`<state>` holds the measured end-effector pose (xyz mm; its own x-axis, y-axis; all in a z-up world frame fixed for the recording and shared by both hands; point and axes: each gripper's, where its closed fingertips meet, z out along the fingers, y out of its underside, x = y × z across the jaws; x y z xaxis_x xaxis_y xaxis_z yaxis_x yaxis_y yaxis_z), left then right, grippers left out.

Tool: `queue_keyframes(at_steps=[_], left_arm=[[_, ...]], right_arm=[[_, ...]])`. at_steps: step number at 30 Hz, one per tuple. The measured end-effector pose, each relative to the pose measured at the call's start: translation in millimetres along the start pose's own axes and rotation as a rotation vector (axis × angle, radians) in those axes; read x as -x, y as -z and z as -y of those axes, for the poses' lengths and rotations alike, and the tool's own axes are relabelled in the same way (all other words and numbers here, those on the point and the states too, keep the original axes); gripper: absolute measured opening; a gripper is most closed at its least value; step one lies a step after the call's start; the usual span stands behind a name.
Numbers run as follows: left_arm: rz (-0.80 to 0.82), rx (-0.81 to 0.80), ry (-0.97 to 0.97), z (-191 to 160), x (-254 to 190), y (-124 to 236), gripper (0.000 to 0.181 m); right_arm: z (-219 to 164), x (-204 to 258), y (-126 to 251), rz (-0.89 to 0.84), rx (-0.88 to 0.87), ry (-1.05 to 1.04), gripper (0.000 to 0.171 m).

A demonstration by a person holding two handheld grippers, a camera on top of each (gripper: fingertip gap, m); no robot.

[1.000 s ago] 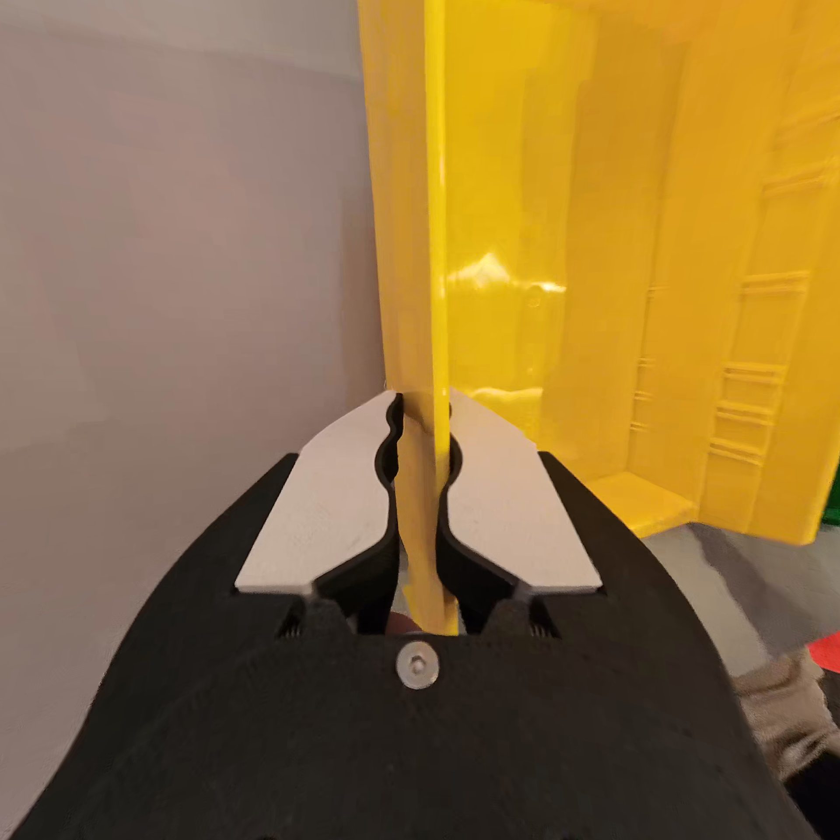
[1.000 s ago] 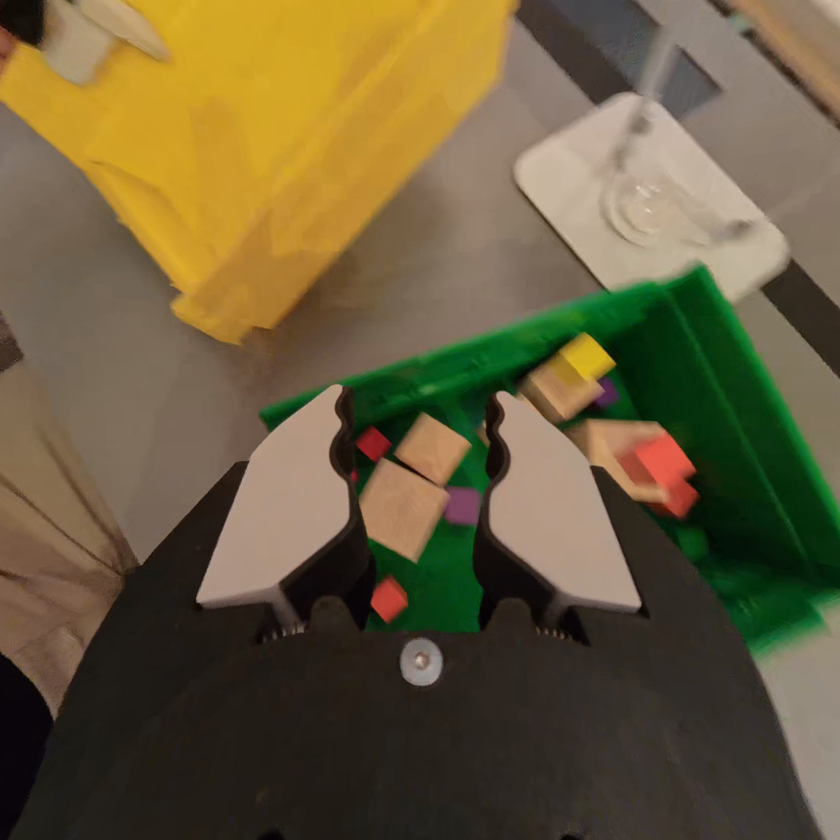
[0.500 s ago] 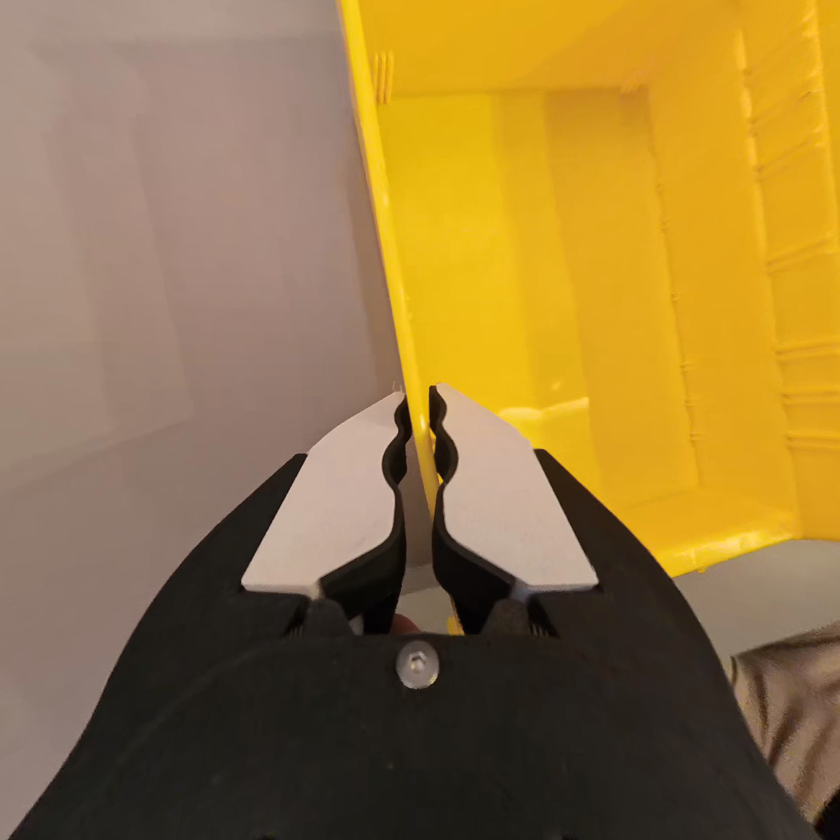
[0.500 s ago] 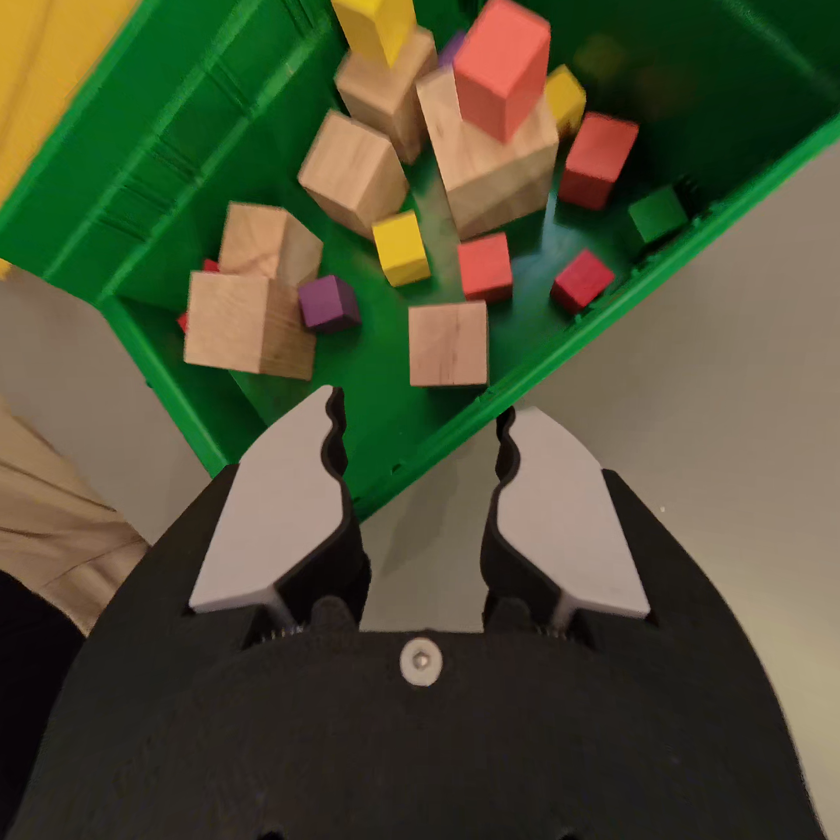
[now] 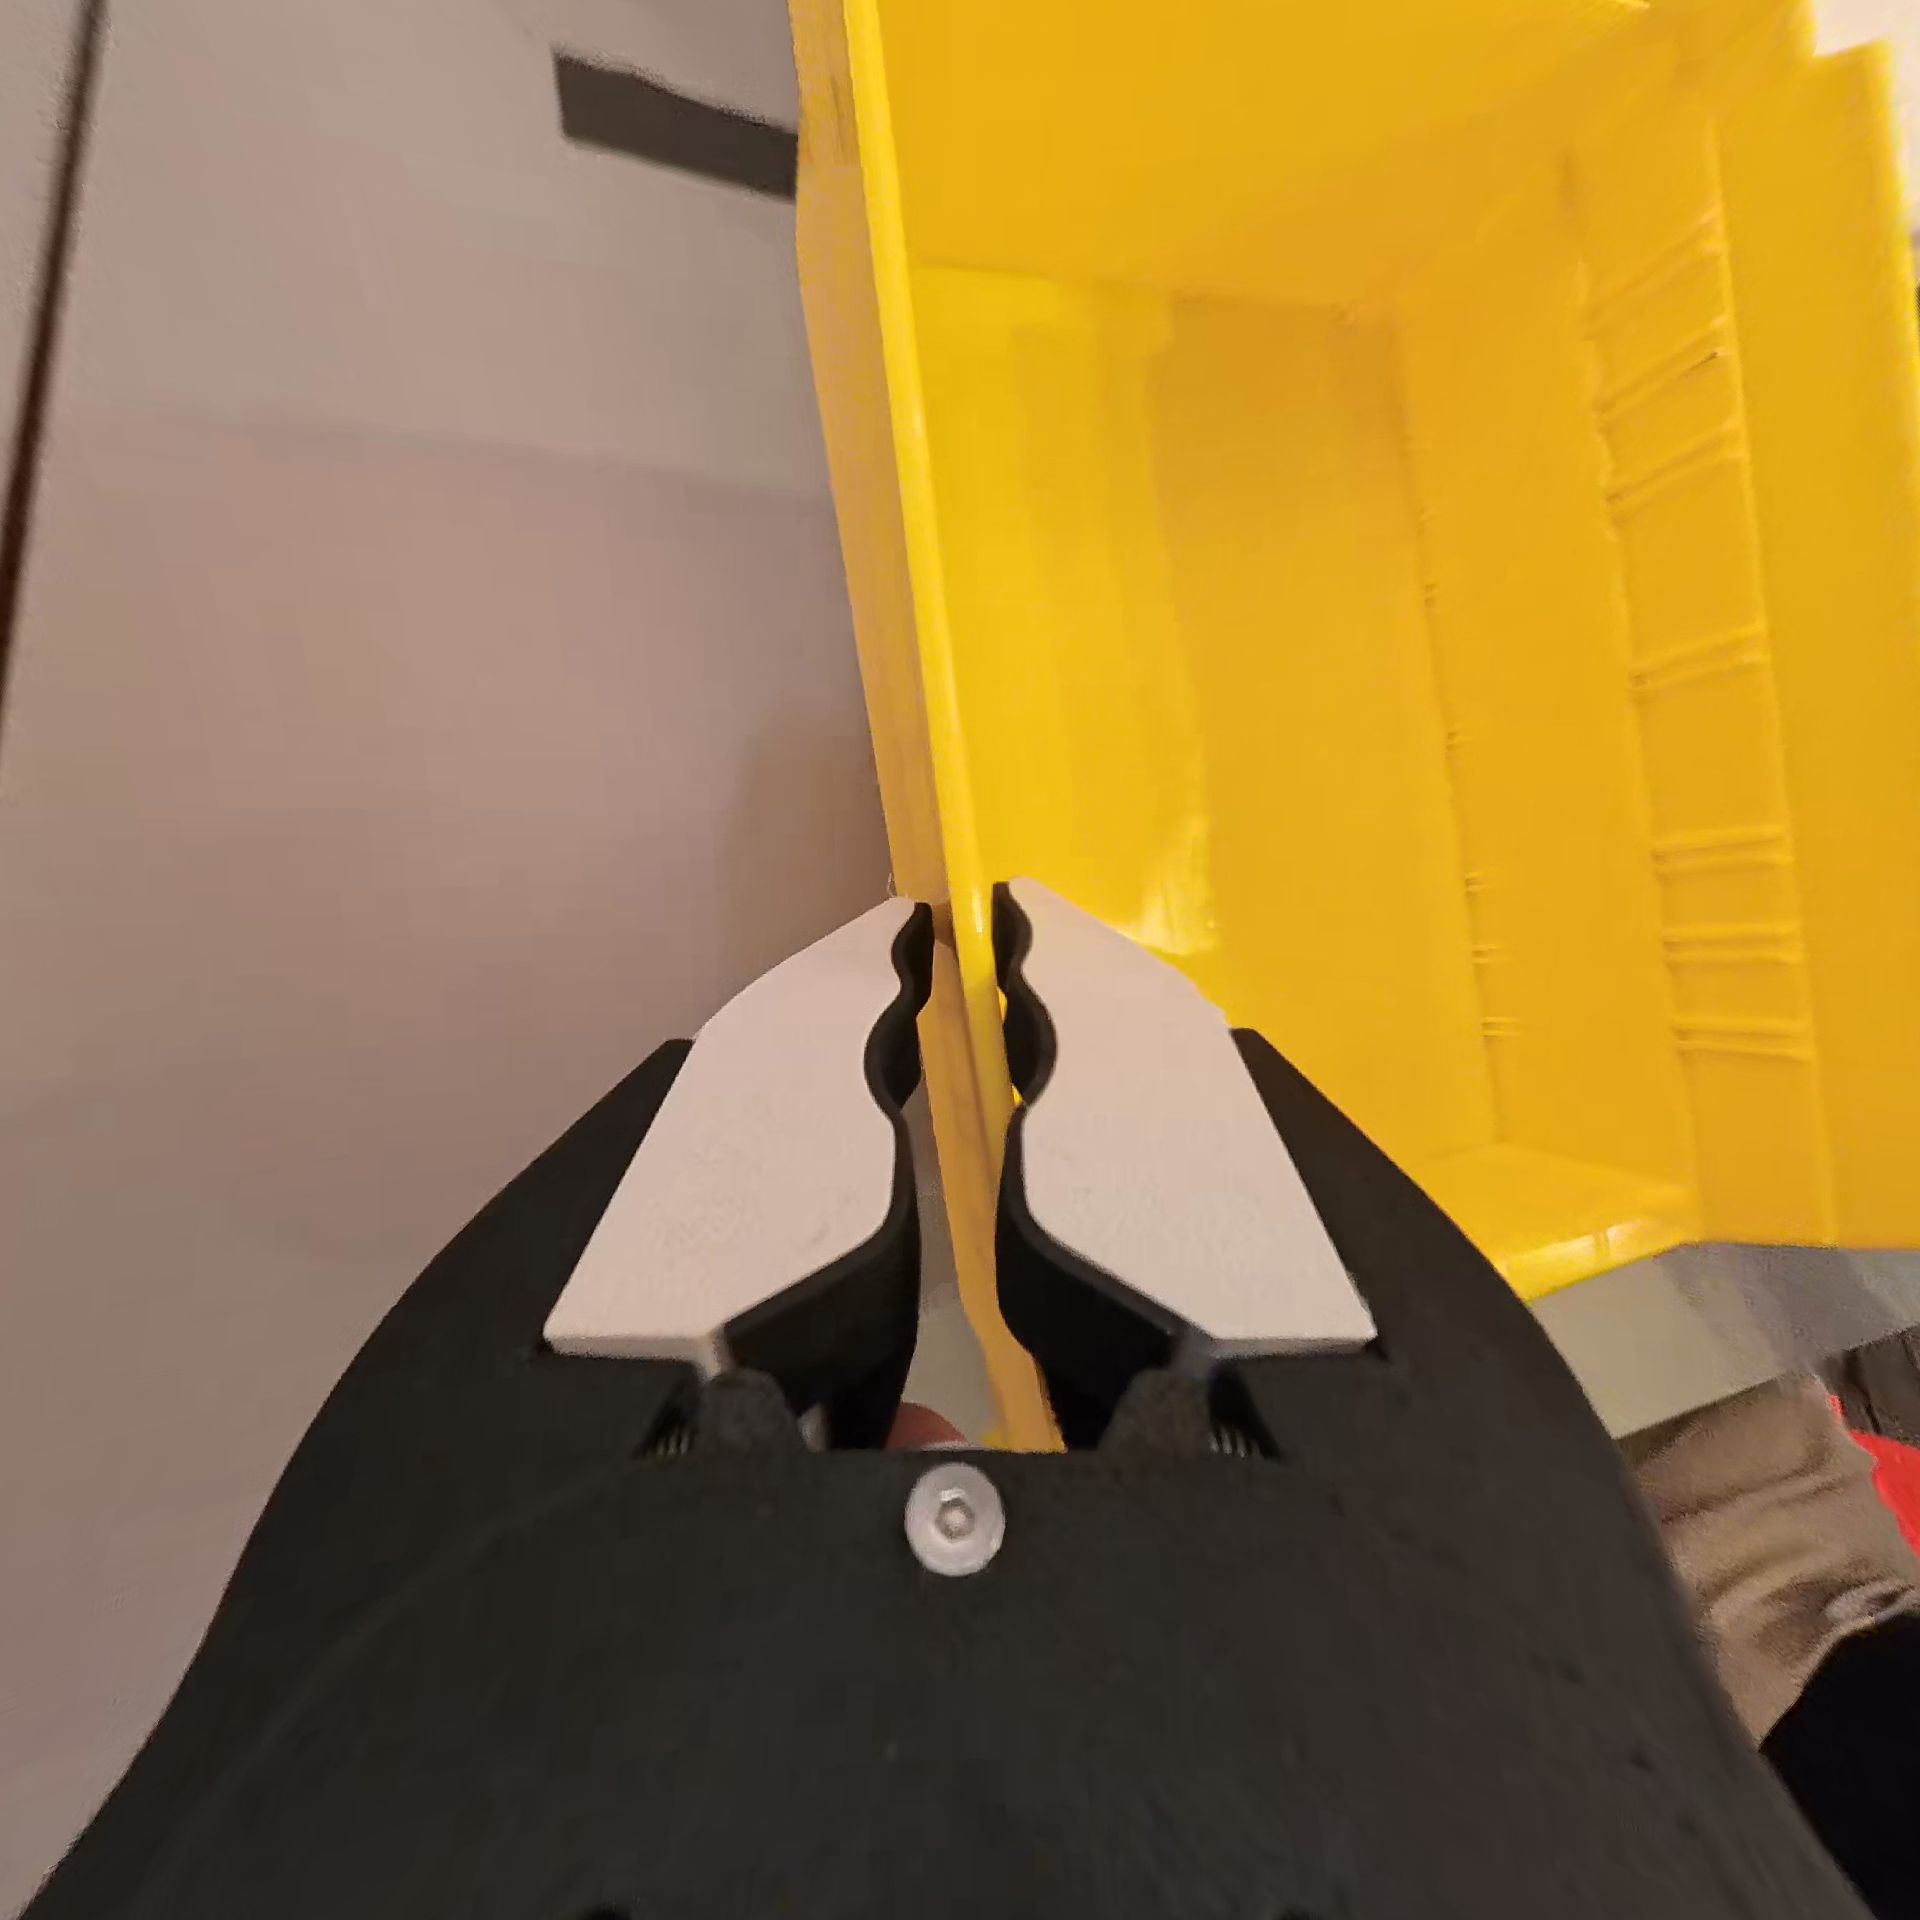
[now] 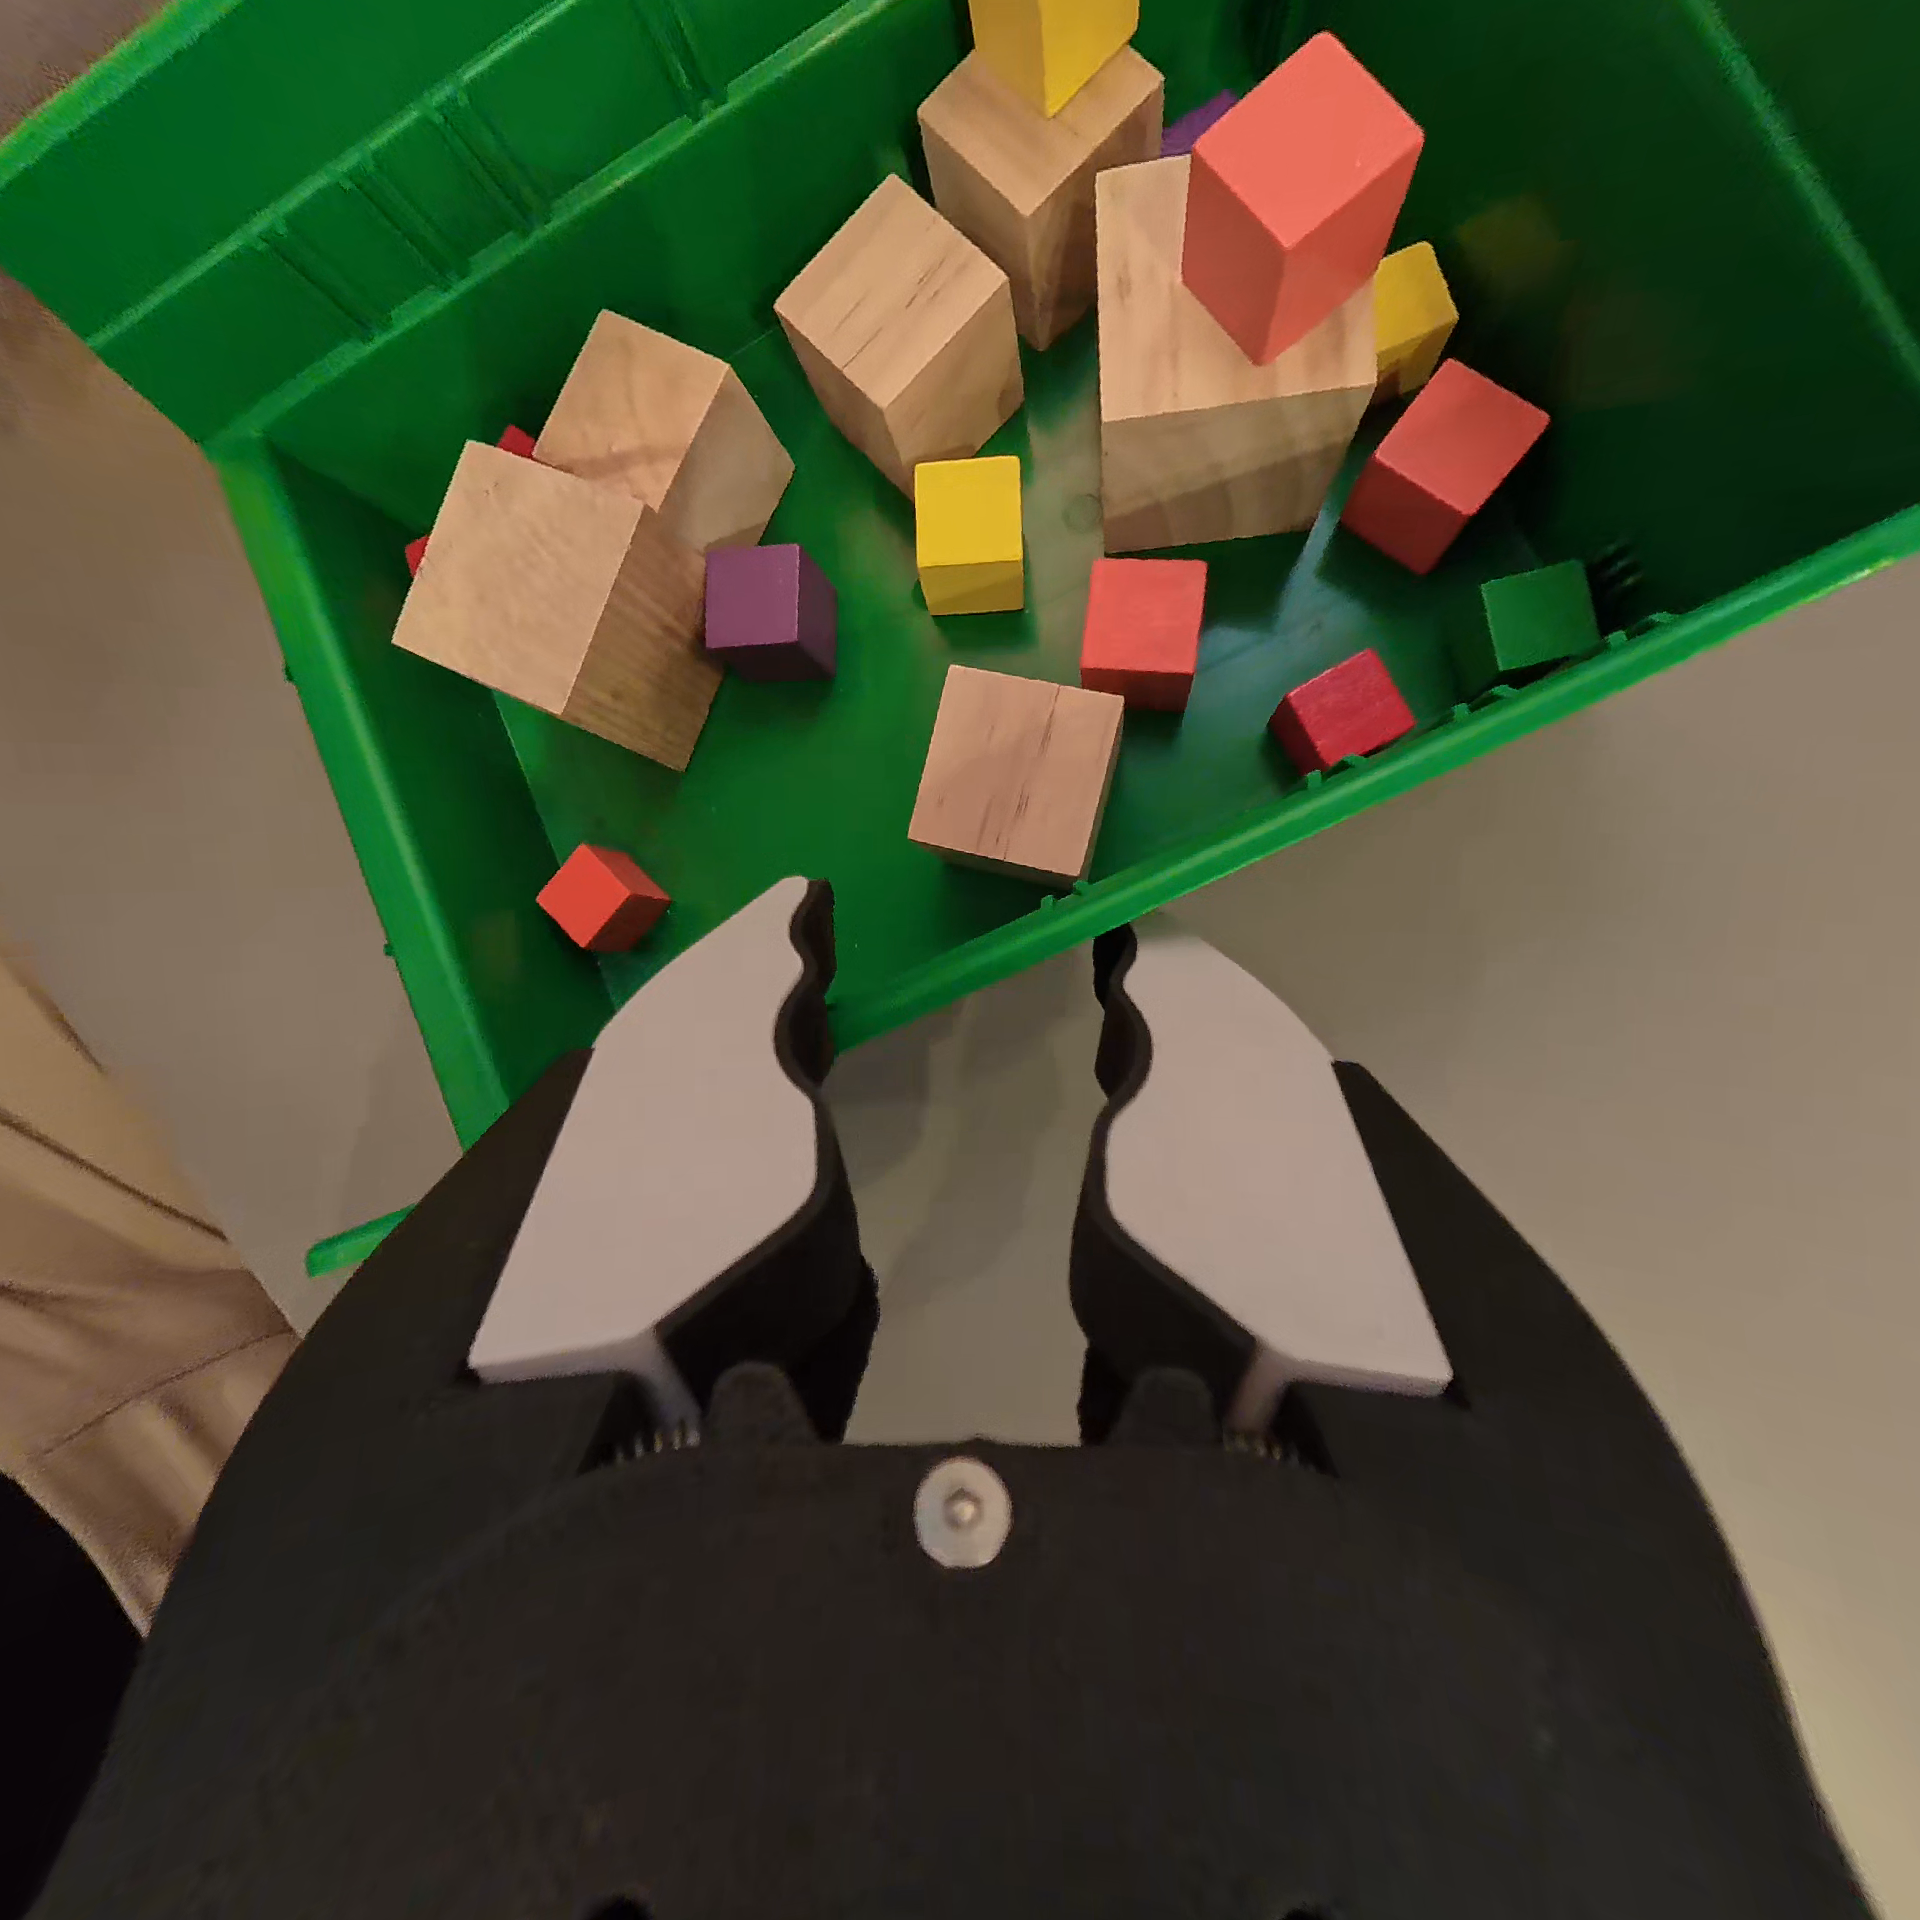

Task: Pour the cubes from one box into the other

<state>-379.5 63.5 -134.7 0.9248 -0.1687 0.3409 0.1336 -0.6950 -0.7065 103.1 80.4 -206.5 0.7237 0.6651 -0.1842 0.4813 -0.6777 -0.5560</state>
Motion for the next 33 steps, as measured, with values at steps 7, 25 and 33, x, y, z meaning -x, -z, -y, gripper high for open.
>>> queue_keyframes(at_steps=[7, 25, 33], left_arm=[[-0.039, -0.110, -0.006, 27.6, -13.5, 41.1, 0.012], [-0.389, -0.038, -0.265, 33.9, -235.5, -4.5, 0.010], [-0.477, 0.177, -0.438, -22.7, -366.1, -116.8, 0.010]], right_arm=[[46.7, 46.4, -42.0, 0.073, 0.017, 0.100, 0.038], [67.2, 3.3, 77.3, 0.194, -0.416, -0.075, 0.056], [13.9, -104.0, 223.9, -0.124, -0.623, -0.134, 0.047]])
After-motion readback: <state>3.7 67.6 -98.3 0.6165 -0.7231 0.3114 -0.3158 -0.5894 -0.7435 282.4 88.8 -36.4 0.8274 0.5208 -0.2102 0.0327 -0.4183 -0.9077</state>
